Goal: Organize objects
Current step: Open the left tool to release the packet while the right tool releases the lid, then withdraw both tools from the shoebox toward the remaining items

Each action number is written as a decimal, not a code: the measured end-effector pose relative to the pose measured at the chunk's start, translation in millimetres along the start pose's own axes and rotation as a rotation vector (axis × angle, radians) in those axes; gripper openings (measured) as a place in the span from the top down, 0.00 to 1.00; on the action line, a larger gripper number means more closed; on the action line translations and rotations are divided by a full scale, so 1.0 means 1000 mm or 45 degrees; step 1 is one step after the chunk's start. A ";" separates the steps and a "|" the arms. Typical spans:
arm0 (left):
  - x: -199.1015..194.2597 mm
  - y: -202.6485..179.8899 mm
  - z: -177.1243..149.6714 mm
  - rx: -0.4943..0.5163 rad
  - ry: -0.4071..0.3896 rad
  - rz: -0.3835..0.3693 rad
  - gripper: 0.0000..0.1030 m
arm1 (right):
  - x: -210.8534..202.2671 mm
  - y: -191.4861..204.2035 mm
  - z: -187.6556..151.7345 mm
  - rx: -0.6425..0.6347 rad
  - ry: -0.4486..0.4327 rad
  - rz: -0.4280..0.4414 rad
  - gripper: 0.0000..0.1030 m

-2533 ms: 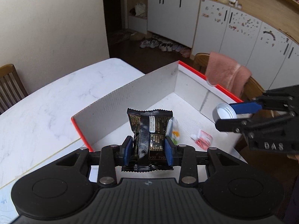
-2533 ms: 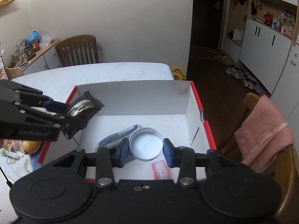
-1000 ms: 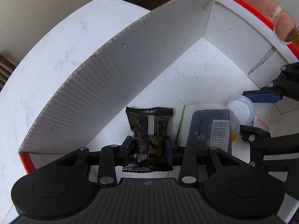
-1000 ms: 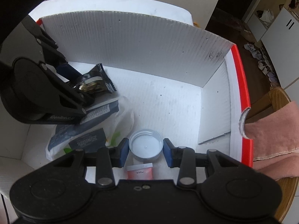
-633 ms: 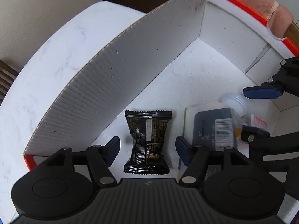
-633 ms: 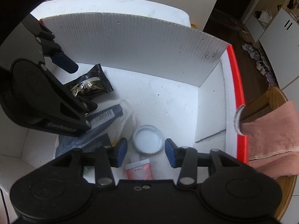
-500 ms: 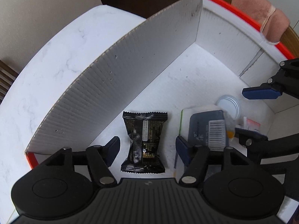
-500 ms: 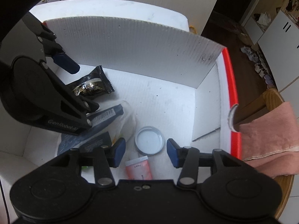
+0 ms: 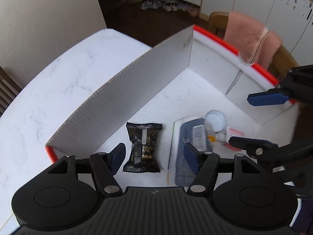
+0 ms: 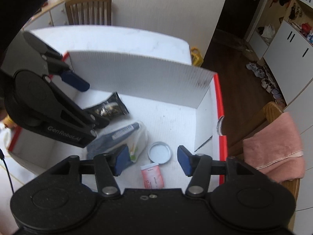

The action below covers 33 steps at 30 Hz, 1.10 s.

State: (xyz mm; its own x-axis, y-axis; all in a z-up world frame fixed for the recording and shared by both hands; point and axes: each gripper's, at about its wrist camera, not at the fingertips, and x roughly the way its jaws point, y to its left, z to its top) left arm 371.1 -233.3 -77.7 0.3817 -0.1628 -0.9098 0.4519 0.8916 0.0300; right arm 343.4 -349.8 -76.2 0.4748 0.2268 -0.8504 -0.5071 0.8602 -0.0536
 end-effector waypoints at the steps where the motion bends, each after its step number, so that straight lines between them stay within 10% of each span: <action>1: -0.006 0.000 -0.002 -0.001 -0.017 -0.011 0.37 | -0.004 0.001 -0.001 0.015 -0.016 0.005 0.46; 33: -0.161 0.074 -0.137 -0.125 -0.449 -0.098 0.32 | -0.095 0.121 -0.015 0.238 -0.330 0.081 0.23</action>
State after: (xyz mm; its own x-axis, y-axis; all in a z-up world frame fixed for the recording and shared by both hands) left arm 232.4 -83.4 14.2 0.6117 -0.3511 -0.7089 0.4173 0.9045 -0.0879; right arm 226.2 -274.0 -9.7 0.6258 0.3708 -0.6862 -0.4123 0.9041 0.1125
